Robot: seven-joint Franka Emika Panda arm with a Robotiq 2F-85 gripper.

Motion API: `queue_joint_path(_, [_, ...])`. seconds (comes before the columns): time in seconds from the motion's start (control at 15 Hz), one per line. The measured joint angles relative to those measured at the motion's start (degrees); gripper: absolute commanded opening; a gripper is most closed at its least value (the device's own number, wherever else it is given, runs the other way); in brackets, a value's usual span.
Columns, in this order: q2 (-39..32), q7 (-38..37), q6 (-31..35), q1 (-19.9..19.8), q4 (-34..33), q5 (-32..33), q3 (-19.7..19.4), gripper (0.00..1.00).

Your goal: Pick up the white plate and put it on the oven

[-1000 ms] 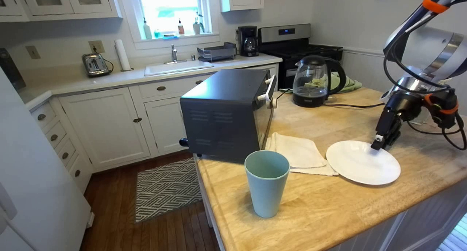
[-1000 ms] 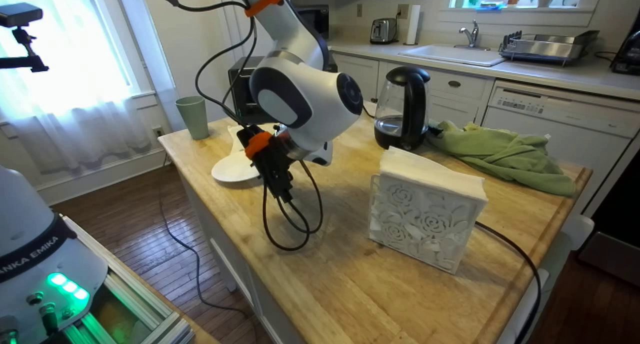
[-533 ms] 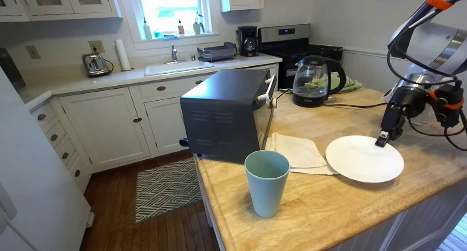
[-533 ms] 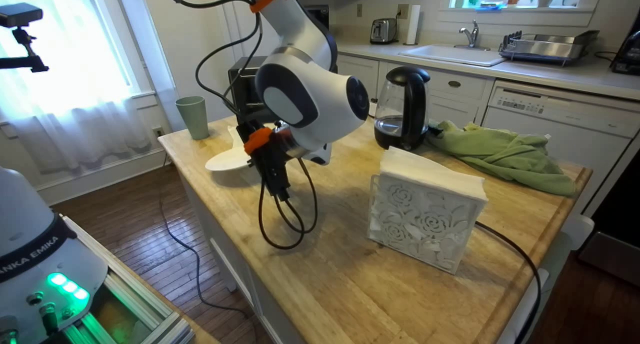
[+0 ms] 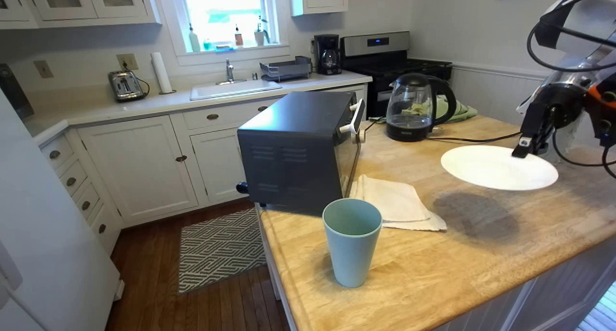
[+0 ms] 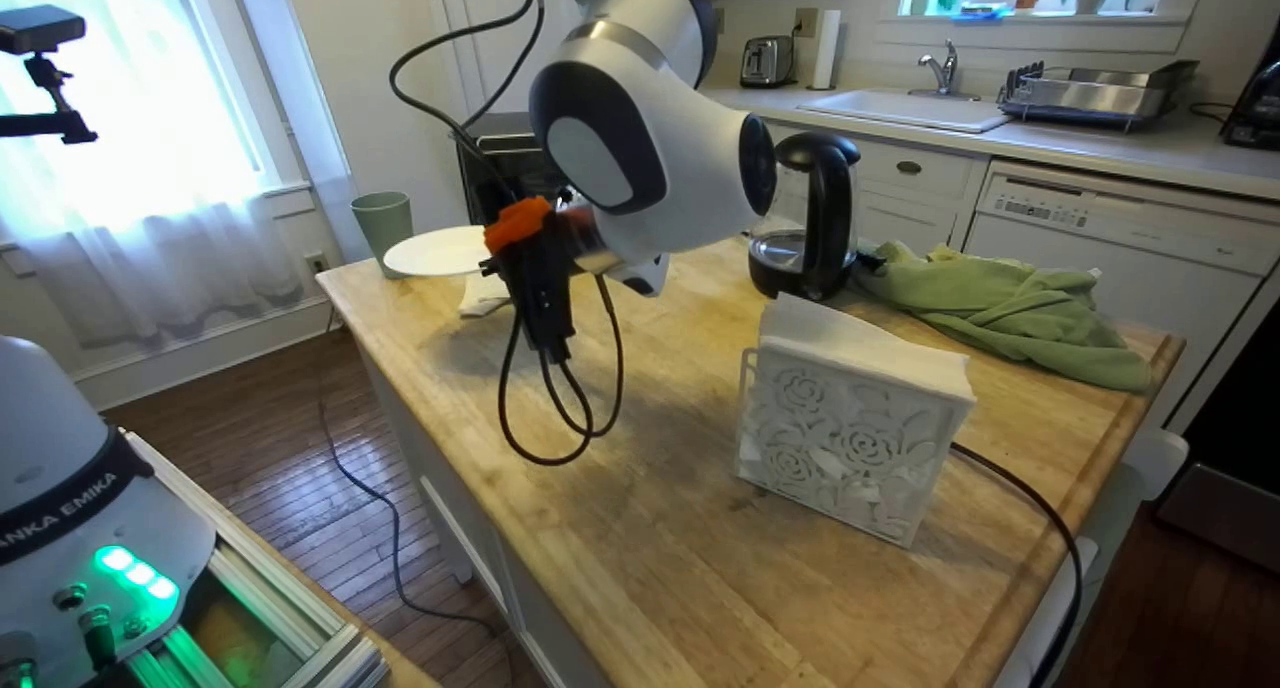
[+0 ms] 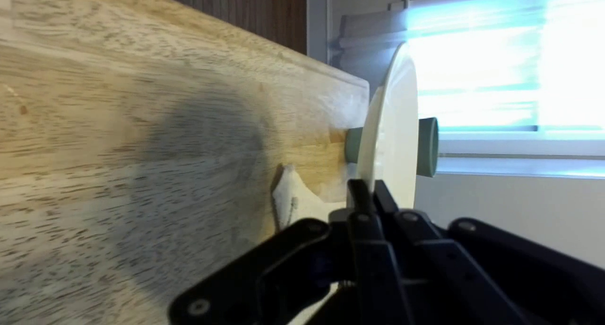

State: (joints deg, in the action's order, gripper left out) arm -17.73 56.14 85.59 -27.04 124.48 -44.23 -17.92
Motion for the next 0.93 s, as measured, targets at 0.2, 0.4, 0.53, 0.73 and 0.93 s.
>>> queue_joint_path(0.2, [4.6,-5.3,-3.0,0.0,-0.2,-3.6,-1.1,0.01])
queue_joint_path(0.4, [9.6,-13.3,-3.1,1.1,-0.3,-10.8,-1.0,0.01])
queue_joint_path(0.53, [12.3,-19.5,-0.5,3.1,-0.3,-16.8,-0.4,0.01])
queue_joint_path(0.73, [14.9,-27.7,10.5,7.8,-0.4,-25.6,2.0,0.01])
queue_joint_path(0.93, [15.3,-32.2,24.9,13.3,-0.9,-31.9,6.0,0.01])
